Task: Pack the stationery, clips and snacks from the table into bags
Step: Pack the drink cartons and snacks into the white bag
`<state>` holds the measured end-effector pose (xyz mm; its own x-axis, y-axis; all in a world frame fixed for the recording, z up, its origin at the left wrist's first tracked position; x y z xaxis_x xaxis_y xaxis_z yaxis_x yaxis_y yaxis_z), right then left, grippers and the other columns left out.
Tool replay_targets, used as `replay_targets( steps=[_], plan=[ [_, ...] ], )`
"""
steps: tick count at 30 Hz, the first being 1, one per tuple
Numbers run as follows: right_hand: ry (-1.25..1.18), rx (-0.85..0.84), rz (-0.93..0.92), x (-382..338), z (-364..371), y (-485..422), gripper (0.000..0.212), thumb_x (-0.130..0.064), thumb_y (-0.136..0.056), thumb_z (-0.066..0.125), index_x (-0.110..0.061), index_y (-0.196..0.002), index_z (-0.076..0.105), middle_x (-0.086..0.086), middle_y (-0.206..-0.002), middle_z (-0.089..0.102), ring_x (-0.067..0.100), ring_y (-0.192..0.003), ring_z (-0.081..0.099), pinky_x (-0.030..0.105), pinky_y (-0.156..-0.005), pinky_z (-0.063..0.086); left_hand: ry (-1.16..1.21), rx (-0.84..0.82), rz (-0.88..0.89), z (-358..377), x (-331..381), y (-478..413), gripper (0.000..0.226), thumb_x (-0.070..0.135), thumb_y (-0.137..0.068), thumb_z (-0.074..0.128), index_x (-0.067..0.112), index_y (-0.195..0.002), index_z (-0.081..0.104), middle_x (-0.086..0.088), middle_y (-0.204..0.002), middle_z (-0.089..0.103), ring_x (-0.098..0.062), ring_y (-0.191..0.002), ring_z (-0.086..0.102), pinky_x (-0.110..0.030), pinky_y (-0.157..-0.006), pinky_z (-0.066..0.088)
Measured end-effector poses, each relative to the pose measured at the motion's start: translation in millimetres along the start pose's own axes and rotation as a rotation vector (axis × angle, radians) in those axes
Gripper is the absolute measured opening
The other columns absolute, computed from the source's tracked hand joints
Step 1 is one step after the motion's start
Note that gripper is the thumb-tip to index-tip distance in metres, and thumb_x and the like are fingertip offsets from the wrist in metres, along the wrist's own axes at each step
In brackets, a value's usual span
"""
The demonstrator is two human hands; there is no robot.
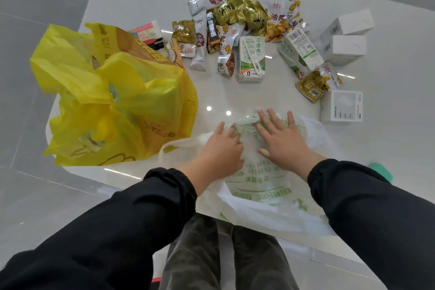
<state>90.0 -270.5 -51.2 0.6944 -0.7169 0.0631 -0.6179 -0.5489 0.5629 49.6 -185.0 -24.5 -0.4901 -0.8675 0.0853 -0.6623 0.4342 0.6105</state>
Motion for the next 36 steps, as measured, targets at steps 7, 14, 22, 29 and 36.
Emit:
replay_targets(
  steps=[7, 14, 22, 29, 36],
  plan=[
    [0.039, -0.075, 0.025, 21.6, 22.2, 0.2, 0.097, -0.072, -0.083, 0.040, -0.024, -0.151, -0.010, 0.007, -0.156, -0.024, 0.029, -0.144, -0.019, 0.060, -0.111, -0.008, -0.188, -0.091, -0.094, 51.6, -49.6, 13.7, 0.121, 0.086, -0.071, 0.038, 0.012, -0.148, -0.018, -0.002, -0.158, -0.017, -0.020, -0.146, -0.013, -0.059, -0.110, -0.011],
    [-0.042, 0.084, 0.163, 20.3, -9.5, 8.0, 0.097, -0.064, -0.082, 0.053, -0.021, -0.153, 0.003, 0.008, -0.157, -0.020, 0.029, -0.145, -0.017, 0.059, -0.109, -0.011, -0.062, 0.119, -0.255, 11.7, -67.5, 10.7, 0.094, 0.054, -0.089, 0.049, 0.022, -0.149, -0.016, -0.006, -0.159, -0.008, -0.027, -0.146, -0.003, -0.061, -0.109, -0.012],
    [-0.124, 0.500, 0.355, 46.3, -50.3, 32.9, 0.100, -0.039, -0.067, 0.081, -0.019, -0.145, 0.022, 0.016, -0.156, 0.004, 0.034, -0.143, 0.005, 0.066, -0.105, 0.001, -0.065, 0.615, -0.257, -45.8, -64.3, 32.6, 0.079, 0.009, -0.071, 0.053, 0.021, -0.145, 0.028, -0.008, -0.146, 0.026, -0.033, -0.134, 0.018, -0.063, -0.108, -0.011],
    [-0.196, 0.438, 0.394, 30.3, -47.0, 32.5, 0.106, -0.048, -0.074, 0.071, -0.026, -0.150, 0.000, 0.009, -0.158, -0.013, 0.029, -0.143, -0.024, 0.061, -0.107, -0.015, 0.050, 0.790, -0.060, -52.8, -24.6, 55.1, 0.027, 0.020, -0.083, 0.051, 0.014, -0.101, 0.070, -0.011, -0.145, 0.044, -0.035, -0.139, 0.024, -0.069, -0.107, 0.007],
    [-0.085, 0.045, 0.325, 28.6, 21.3, 33.5, 0.126, -0.074, -0.066, 0.061, -0.029, -0.143, -0.028, 0.008, -0.151, -0.032, 0.036, -0.143, -0.019, 0.074, -0.102, -0.004, 0.050, 0.116, -0.223, 49.3, -32.9, 28.0, 0.103, 0.080, -0.077, 0.038, 0.034, -0.144, -0.026, -0.002, -0.148, -0.040, -0.031, -0.142, -0.024, -0.067, -0.103, -0.017]
  ],
)
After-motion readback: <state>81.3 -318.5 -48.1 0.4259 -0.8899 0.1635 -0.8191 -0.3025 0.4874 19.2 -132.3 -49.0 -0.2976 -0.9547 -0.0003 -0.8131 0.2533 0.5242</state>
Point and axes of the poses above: each hand's wrist, its own y-axis away from the middle knuckle, its own z-axis out of the palm, x = y × z, the point moved 10 cm from there along -y, towards the middle knuckle
